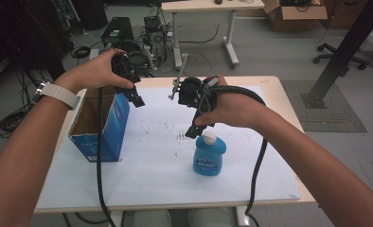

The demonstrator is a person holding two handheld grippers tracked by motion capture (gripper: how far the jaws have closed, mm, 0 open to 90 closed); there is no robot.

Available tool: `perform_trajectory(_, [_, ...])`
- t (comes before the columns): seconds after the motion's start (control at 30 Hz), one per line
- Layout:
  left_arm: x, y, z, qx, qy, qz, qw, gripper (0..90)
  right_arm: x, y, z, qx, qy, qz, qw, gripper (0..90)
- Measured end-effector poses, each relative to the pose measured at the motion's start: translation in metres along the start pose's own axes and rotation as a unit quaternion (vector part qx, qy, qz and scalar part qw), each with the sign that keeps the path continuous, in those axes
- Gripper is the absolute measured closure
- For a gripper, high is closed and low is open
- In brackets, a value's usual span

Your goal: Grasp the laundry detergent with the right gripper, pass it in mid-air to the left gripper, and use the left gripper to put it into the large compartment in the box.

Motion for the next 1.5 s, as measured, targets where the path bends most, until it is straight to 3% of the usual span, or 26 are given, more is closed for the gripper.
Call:
perform_trajectory(0.27, [-0.003, 0.0, 0.0, -0.004, 0.002, 0.005, 1.0, 9.1, 0.007, 0.002, 0.013, 0.001, 0.015, 0.004, 0.9999, 7.3])
perform_trajectory(0.77, [-0.014, 0.007, 0.004, -0.009, 0.004, 0.001, 0.9999, 9.1, 0.048, 0.017, 0.034, -0.002, 0.038, -0.03, 0.9988, 5.3])
perform_trajectory(1.17, [-0.016, 0.009, 0.005, -0.014, 0.009, -0.004, 0.9999, 9.1, 0.076, 0.023, 0.036, -0.004, 0.053, -0.041, 0.9977, 5.2])
perform_trajectory(1.5, [-0.016, 0.01, 0.005, -0.018, 0.01, -0.006, 0.9998, 9.1, 0.096, 0.025, 0.021, -0.006, 0.06, -0.042, 0.9973, 5.2])
Point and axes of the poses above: each handheld gripper's, and its own axes: z roughly backward along the jaws, x roughly out of its underside, y roughly to its right, the point moved 9 cm from there along -z, roughly forward along the jaws, and after that the axes turned 15 degrees about -z, right-handed, at the moved point
